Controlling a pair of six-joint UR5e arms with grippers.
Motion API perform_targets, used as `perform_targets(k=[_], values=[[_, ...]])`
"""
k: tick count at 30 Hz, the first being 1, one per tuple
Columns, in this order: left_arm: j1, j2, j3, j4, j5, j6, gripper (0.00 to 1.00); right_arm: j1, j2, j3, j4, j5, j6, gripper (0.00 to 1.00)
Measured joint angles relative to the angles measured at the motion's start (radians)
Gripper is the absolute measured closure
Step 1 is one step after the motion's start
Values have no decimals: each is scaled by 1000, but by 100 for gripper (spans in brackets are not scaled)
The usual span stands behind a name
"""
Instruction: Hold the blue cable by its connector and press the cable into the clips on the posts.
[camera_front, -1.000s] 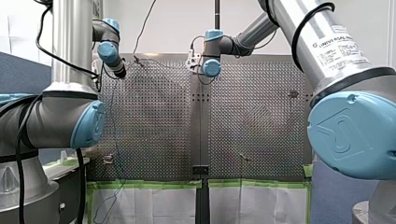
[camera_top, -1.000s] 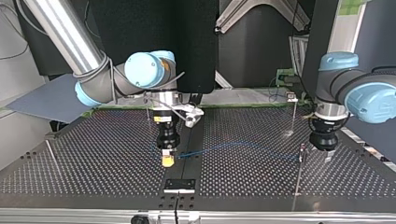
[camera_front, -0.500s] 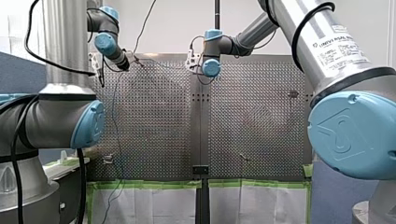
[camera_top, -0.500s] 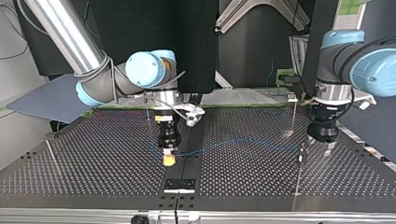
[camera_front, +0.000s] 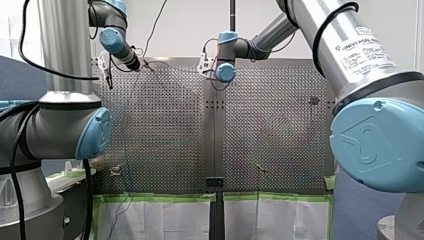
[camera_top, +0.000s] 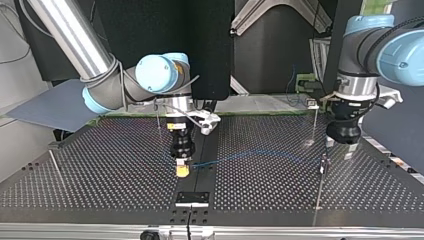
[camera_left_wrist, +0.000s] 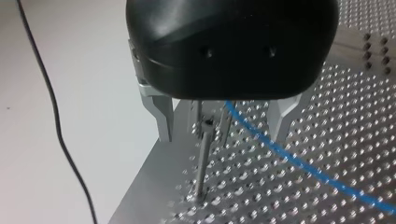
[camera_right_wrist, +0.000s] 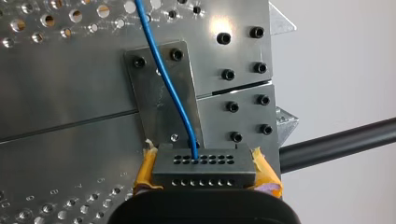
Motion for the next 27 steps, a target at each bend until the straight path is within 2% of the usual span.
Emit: perform_targets(k=[8, 17, 27], values=[[-15, 23, -31, -19, 43, -20, 0, 5, 0, 0, 1, 1, 0, 100], [-4, 26, -30, 25, 1, 29, 0, 10, 0, 0, 5, 4, 0, 100], [2, 25, -30, 82, 9, 69, 0, 11, 0, 0, 6, 5, 0, 100]])
